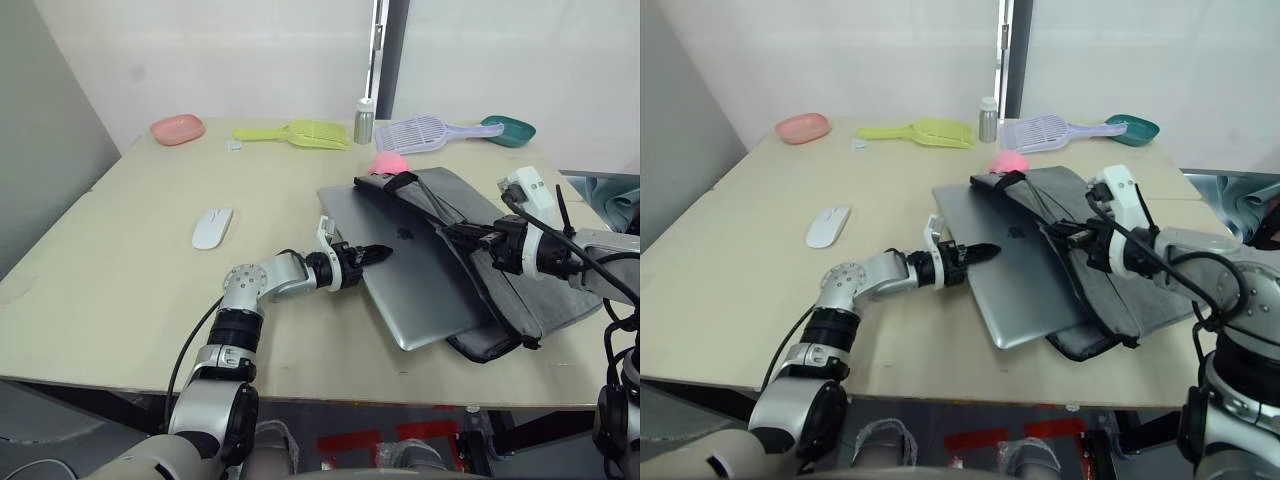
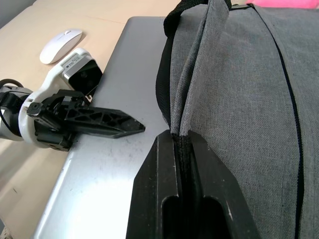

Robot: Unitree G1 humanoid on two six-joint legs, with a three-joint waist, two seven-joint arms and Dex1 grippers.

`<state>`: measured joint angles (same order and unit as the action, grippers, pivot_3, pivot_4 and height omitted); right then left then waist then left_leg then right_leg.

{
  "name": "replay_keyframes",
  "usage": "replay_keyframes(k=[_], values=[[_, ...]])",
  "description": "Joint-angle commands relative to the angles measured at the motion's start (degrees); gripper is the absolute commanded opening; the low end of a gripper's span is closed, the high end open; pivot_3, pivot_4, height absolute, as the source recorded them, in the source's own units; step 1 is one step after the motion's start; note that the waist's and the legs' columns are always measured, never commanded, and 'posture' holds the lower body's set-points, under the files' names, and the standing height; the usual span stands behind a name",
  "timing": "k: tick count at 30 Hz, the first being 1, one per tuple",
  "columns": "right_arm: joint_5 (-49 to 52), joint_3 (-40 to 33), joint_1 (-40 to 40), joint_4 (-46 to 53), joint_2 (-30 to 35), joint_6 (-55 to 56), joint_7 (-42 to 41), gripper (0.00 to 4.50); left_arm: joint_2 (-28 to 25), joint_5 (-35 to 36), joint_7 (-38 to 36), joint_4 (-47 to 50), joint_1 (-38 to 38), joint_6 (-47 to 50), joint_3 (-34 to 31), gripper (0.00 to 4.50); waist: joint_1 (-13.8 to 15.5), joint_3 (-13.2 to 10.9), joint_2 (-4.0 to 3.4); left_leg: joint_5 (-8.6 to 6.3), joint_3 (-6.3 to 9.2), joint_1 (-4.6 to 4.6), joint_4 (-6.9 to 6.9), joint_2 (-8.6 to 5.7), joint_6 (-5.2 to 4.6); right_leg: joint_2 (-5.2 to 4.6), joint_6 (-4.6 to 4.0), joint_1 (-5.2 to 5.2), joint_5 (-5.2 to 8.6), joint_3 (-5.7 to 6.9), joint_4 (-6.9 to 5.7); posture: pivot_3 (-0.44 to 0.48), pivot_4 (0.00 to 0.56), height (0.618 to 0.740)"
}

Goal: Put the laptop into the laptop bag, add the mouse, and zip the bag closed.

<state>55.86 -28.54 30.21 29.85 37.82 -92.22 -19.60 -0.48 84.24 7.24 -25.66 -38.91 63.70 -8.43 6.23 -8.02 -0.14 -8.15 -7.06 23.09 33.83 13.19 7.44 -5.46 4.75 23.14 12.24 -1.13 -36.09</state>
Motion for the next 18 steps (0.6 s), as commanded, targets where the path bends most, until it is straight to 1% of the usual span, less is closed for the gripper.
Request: replay_keyframes(k=[1,5,8,11,13,18], values=[[2.68,-2.32,0.26,2.26,-0.73,-0.28,1.43,0.01,2.95,0.17,-3.98,2.25,-3.91,-1.25,-2.56,0.40,0.09,0.00,0.00,0.00,0.01,0.00,0.00,0.00,0.00,0.00,0.00,0.00,0.00,0.01,0.00,0.000,0.150,0.740],[4.29,-2.36,0.04,2.46,-1.85,-0.28,3.37,0.01,5.92,-1.63,-3.77,2.47,-4.54,-1.74,-3.40,0.40,0.28,0.00,0.00,-0.01,0.01,0.05,-0.01,-0.01,-0.03,-0.01,0.00,0.00,0.00,0.02,0.06,0.000,0.150,0.740],[5.62,-2.56,-0.14,2.71,-2.56,-0.28,4.79,0.01,7.22,-3.33,-4.07,1.78,-5.31,-2.14,-4.12,0.40,0.35,0.00,0.00,-0.01,0.01,0.05,-0.04,-0.01,-0.03,-0.01,0.01,0.01,-0.01,0.03,0.07,0.000,0.150,0.740],[6.58,-2.63,-0.21,2.72,-2.86,-0.28,5.90,0.01,7.71,-5.00,-5.38,0.85,-6.29,-0.77,-3.93,0.40,0.36,0.00,0.00,-0.01,0.01,0.05,-0.03,-0.01,-0.03,-0.01,0.04,0.01,-0.02,0.02,0.07,0.000,0.150,0.740],[7.22,-2.66,-0.17,2.61,-2.94,-0.28,6.59,0.01,7.96,-5.61,-6.34,0.59,-6.86,0.76,-3.66,0.40,0.36,0.00,0.00,-0.01,0.01,0.05,-0.04,-0.01,-0.03,-0.01,0.30,0.01,-0.17,0.02,0.08,0.000,0.150,0.740],[8.30,-2.62,0.19,2.29,-3.07,-0.28,7.85,0.01,8.41,-8.97,-8.76,-0.42,-8.41,2.74,-3.05,0.40,0.52,0.00,-0.01,-0.01,0.01,0.06,-0.09,-0.02,-0.03,-0.01,0.40,0.01,-0.23,0.04,0.15,0.000,0.150,0.740]])
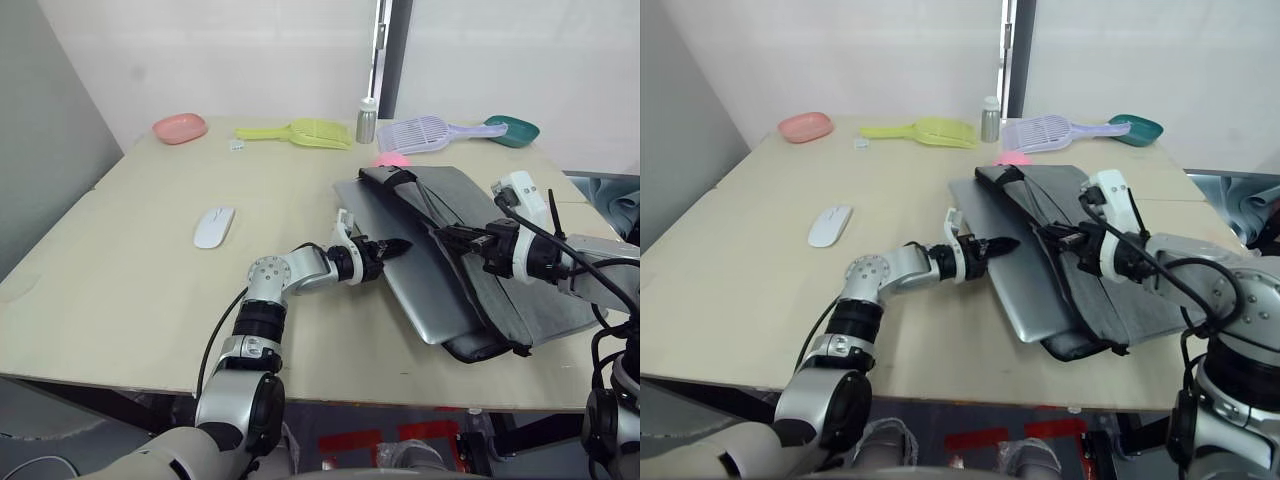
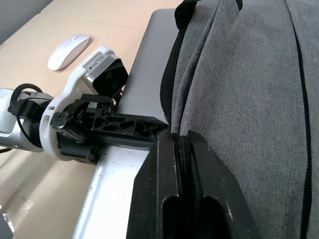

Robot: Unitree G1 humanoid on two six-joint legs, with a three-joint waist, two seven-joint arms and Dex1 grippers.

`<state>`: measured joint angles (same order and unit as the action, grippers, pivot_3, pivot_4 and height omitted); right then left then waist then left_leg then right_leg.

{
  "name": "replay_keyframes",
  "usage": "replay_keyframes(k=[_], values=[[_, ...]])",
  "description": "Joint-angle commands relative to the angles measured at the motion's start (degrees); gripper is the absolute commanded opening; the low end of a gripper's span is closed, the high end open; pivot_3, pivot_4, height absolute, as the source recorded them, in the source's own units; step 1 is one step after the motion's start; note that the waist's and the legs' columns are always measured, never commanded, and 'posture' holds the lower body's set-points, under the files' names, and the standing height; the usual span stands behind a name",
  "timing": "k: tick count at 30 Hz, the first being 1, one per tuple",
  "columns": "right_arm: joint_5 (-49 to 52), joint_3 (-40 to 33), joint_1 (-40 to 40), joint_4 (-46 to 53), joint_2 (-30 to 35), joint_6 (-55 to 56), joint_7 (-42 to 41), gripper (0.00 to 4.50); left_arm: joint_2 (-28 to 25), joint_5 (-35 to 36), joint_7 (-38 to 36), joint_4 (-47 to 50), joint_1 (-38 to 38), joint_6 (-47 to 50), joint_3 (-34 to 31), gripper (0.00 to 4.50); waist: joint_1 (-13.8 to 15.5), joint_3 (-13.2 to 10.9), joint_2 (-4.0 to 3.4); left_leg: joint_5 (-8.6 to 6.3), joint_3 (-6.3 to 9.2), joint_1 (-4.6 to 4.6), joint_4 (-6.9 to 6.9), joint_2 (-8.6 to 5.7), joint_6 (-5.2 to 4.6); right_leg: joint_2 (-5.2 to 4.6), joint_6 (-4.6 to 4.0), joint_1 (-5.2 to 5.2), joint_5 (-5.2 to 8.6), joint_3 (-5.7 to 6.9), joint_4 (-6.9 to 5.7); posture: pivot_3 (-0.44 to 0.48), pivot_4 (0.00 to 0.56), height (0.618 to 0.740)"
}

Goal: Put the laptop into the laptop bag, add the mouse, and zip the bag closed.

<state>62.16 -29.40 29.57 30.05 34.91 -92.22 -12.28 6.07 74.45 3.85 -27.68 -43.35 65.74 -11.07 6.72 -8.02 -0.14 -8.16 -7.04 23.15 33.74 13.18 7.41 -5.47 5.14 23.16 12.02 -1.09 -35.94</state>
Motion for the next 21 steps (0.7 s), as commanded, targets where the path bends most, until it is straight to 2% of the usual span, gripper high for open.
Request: replay_keyframes(k=[1,9,21], values=[[2.26,-1.79,0.86,2.07,-0.17,-0.28,0.77,0.01,2.04,0.13,-5.79,1.22,-4.26,0.67,-0.62,0.40,0.06,0.00,0.00,0.00,0.00,0.00,-0.01,0.00,0.00,0.00,0.01,0.00,-0.01,0.00,0.01,0.000,0.150,0.740],[4.70,-1.78,0.61,2.24,-1.08,0.04,2.99,0.01,3.67,-7.41,-11.42,-4.15,-7.62,-2.34,-1.09,0.40,0.15,0.00,0.00,0.00,0.00,0.01,-0.03,-0.01,0.00,-0.01,0.03,0.00,-0.02,0.00,0.05,0.000,0.150,0.740],[9.44,-1.43,-0.64,1.89,-0.61,1.73,7.02,0.01,5.95,-12.91,-15.97,-9.21,-9.60,-4.68,-1.64,0.40,0.50,0.00,-0.01,0.00,0.00,0.05,-0.23,-0.03,0.00,-0.01,0.05,0.00,-0.03,0.07,0.28,0.000,0.150,0.740]])
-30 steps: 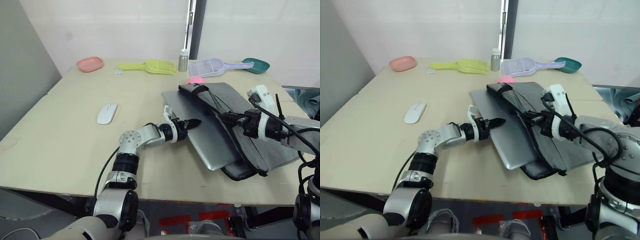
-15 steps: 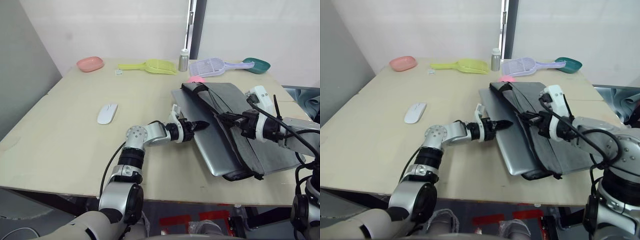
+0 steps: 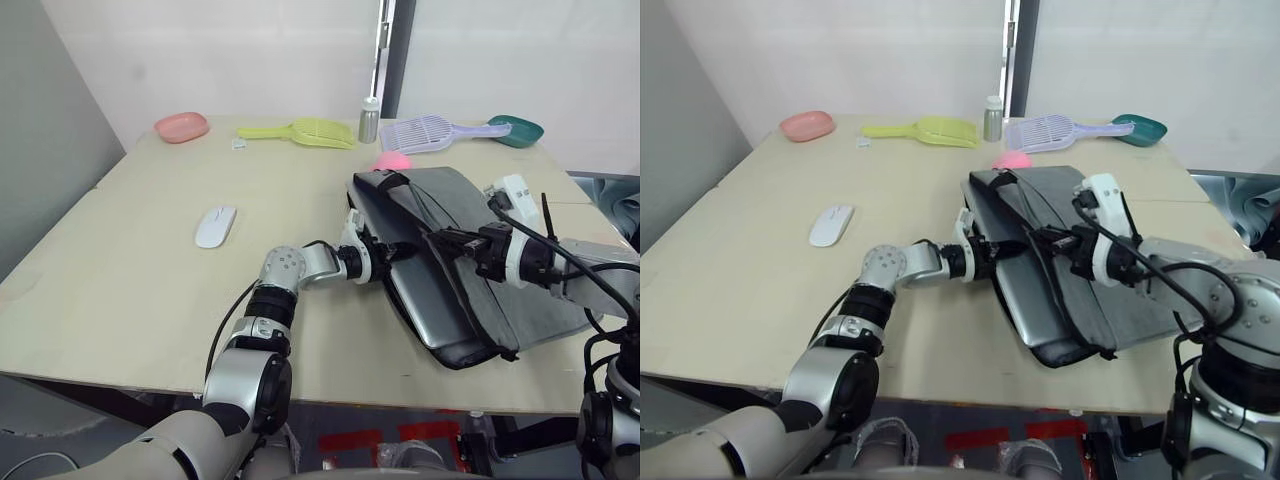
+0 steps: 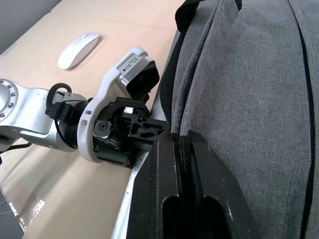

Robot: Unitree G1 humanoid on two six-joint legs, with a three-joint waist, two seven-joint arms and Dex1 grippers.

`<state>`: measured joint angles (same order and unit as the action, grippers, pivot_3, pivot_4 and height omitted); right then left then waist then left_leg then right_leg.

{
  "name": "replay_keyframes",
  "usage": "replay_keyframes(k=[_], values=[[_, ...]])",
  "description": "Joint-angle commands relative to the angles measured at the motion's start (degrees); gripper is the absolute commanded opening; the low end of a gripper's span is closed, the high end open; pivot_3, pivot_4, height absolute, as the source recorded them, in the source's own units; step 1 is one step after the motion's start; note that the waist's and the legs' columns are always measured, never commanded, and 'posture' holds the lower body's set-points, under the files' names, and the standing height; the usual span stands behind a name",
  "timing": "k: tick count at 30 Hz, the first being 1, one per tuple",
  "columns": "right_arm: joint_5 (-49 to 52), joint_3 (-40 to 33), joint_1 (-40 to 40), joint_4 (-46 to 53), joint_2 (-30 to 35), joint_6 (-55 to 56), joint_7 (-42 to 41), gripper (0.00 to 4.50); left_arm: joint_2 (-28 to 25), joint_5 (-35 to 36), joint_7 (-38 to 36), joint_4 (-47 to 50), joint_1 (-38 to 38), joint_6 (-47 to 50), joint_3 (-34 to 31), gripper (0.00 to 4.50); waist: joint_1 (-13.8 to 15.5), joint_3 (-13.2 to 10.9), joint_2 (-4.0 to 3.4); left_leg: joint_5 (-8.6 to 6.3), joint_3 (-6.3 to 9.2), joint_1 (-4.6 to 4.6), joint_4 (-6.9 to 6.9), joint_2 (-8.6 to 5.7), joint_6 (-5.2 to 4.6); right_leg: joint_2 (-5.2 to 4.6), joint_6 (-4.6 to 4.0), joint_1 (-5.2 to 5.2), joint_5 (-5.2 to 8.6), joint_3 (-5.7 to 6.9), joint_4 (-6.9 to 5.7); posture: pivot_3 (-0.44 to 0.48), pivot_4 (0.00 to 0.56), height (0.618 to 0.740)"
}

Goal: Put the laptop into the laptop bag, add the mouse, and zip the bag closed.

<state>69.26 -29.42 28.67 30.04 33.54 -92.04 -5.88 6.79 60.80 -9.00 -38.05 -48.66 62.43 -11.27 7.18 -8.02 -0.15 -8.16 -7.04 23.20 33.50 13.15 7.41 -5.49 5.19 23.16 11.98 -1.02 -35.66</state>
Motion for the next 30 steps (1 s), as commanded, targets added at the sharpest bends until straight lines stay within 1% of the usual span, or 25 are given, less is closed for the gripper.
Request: replay_keyframes(k=[1,7,12,17,25,27,30], values=[[2.72,-1.25,0.24,1.79,0.85,1.78,0.93,0.01,5.71,0.66,-3.06,0.28,-4.71,-1.95,-1.97,0.40,0.06,0.00,0.00,0.00,0.00,0.00,-0.01,0.00,0.00,0.00,0.00,0.00,0.00,0.00,0.01,0.000,0.150,0.740],[5.00,-0.44,-0.08,1.09,1.66,3.19,2.69,0.01,7.89,0.09,-2.65,-1.65,-5.77,-4.74,-3.20,0.40,0.04,0.00,0.00,0.00,0.00,-0.01,-0.02,0.00,0.00,0.00,0.00,0.00,0.00,0.00,0.01,0.000,0.150,0.740],[7.36,0.71,-0.34,0.32,2.79,4.98,4.24,0.01,10.03,-1.04,-2.48,-2.42,-5.41,-6.81,-1.94,0.40,0.10,0.00,0.00,-0.01,0.00,0.00,-0.04,-0.01,0.01,-0.01,0.01,0.00,-0.01,0.01,0.04,0.000,0.150,0.740],[9.51,1.89,-0.87,-0.50,4.32,7.05,5.67,0.01,10.03,-1.38,-2.91,-2.70,-5.79,-7.31,-1.27,0.40,0.22,0.00,0.00,-0.01,0.00,0.01,-0.05,-0.01,0.01,-0.01,0.02,0.00,-0.01,0.02,0.07,0.000,0.150,0.740],[13.39,4.48,-2.07,-1.88,7.38,11.56,8.33,0.01,9.98,-2.48,-4.51,1.04,-5.25,-4.48,2.36,0.40,0.47,0.00,0.00,-0.01,0.01,0.01,-0.06,-0.01,0.02,-0.02,0.03,0.00,-0.02,0.03,0.08,0.000,0.150,0.740],[14.17,5.10,-2.40,-2.10,8.18,12.62,8.80,0.01,10.11,-2.47,-4.24,1.78,-5.13,-4.07,2.70,0.40,0.52,0.00,0.00,-0.01,0.01,0.02,-0.10,-0.01,0.02,-0.02,0.03,0.00,-0.02,0.04,0.12,0.000,0.150,0.740],[15.30,6.01,-2.91,-2.40,9.37,14.19,9.41,0.01,10.84,-1.98,-1.53,1.78,-5.64,-4.61,1.53,0.40,0.60,0.00,0.00,-0.01,0.01,0.04,-0.17,-0.02,0.02,-0.02,0.04,0.00,-0.02,0.07,0.21,0.000,0.150,0.740]])
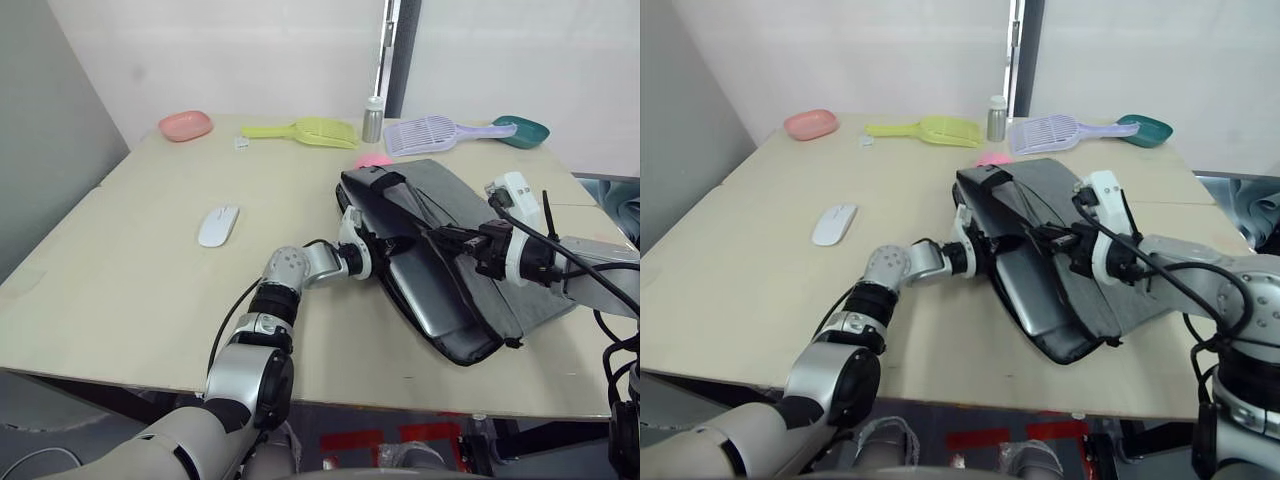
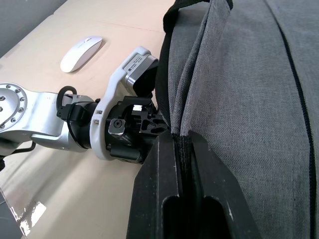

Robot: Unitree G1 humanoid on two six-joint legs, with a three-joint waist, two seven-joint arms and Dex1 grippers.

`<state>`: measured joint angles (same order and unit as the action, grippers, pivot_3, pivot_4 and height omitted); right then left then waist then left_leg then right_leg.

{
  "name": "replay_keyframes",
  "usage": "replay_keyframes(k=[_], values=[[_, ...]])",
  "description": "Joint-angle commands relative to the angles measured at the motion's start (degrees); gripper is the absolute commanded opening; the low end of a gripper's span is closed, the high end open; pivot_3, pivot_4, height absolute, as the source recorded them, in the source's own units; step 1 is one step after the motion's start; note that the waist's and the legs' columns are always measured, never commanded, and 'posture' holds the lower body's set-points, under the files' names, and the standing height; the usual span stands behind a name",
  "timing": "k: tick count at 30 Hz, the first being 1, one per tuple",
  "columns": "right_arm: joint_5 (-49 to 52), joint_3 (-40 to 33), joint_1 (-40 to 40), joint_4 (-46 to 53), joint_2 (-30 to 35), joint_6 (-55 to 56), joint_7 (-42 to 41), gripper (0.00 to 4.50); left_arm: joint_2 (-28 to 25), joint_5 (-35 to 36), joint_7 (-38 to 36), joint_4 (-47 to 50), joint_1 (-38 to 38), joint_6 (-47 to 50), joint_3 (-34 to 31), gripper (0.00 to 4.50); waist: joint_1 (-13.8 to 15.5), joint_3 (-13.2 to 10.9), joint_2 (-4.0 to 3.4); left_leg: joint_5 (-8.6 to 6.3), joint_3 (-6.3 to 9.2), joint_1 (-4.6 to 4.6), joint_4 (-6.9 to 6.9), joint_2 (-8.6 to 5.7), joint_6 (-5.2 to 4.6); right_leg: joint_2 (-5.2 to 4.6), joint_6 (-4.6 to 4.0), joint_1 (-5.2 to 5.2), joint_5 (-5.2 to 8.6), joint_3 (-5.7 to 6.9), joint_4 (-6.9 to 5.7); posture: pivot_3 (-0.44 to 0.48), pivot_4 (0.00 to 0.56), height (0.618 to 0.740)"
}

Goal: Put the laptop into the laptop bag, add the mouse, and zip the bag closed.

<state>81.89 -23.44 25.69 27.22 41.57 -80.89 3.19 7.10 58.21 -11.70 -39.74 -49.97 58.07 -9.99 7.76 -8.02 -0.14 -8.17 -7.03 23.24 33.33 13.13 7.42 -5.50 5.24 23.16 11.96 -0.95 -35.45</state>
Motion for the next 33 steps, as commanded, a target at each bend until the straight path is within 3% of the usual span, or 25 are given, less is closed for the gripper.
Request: replay_keyframes(k=[1,13,24,33], values=[[3.01,0.31,-0.10,0.33,1.74,3.53,0.48,0.01,10.91,0.89,2.33,3.42,-4.58,-0.59,-0.28,0.40,0.04,0.00,0.00,0.00,0.00,0.01,-0.01,0.00,0.00,0.00,0.01,0.00,0.00,0.01,0.03,0.000,0.150,0.740],[7.00,3.74,-1.10,-0.55,6.25,8.98,2.12,0.01,13.22,5.77,11.16,2.34,-5.35,-4.06,-3.50,0.40,-0.48,-0.01,0.02,0.00,-0.01,0.00,0.06,0.00,0.00,0.00,0.09,-0.02,-0.08,-0.03,0.04,0.000,0.150,0.740],[9.70,5.61,-2.19,-0.77,9.39,12.46,3.24,0.01,12.30,6.47,9.73,4.18,-5.47,-4.29,-0.35,0.40,-0.41,-0.02,0.03,0.00,-0.01,0.02,0.05,-0.01,-0.01,0.00,0.10,-0.02,-0.08,-0.03,0.08,0.000,0.150,0.740],[11.21,6.97,-2.52,-0.93,11.31,14.33,3.57,0.01,11.38,11.26,6.66,4.53,-5.96,7.32,-0.30,0.40,-0.02,-0.02,0.03,-0.01,0.00,0.08,-0.01,-0.02,-0.04,0.00,0.11,-0.02,-0.08,0.01,0.20,0.000,0.150,0.740]])
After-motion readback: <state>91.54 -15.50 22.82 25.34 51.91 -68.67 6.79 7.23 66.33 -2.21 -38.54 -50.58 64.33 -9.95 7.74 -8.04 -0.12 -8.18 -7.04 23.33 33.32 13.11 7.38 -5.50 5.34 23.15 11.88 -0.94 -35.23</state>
